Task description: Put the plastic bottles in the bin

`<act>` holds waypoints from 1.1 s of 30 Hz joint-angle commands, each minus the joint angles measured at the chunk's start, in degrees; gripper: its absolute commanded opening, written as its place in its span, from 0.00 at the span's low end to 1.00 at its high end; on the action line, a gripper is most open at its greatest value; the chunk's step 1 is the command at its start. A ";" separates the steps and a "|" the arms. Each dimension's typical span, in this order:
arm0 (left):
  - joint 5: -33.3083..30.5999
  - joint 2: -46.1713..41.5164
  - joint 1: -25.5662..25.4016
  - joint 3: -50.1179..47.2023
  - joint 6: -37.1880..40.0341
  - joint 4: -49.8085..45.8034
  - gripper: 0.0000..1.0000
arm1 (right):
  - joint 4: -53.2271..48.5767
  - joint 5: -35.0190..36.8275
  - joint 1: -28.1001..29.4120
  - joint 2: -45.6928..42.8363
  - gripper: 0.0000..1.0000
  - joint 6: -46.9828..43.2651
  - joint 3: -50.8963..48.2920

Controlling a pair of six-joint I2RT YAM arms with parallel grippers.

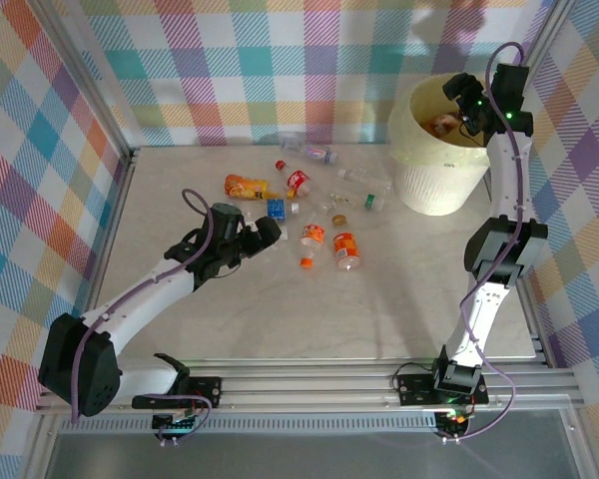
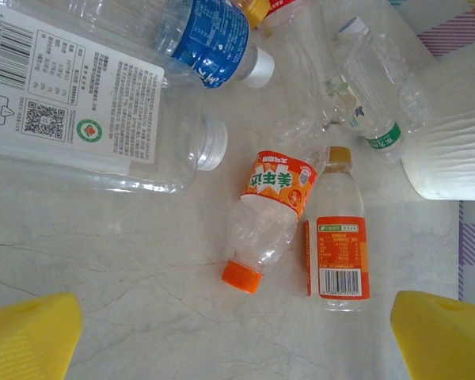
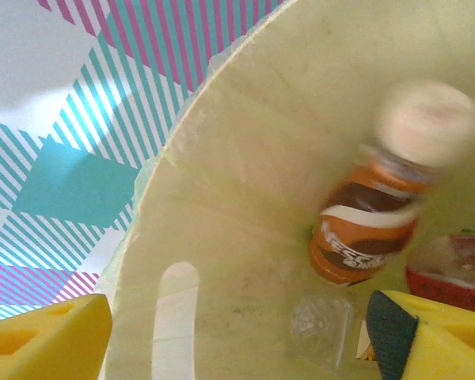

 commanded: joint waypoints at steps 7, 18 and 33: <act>1.12 1.07 -0.49 -0.36 0.63 0.97 1.00 | -0.39 0.18 -0.32 -8.91 0.89 -3.57 -4.04; 2.84 2.69 -0.80 0.07 1.41 1.85 1.00 | 9.22 -5.71 0.23 -25.49 1.00 -8.42 -26.25; -5.00 11.06 -7.32 7.78 4.11 -1.93 1.00 | 12.48 -11.21 14.03 -49.28 1.00 -26.94 -56.97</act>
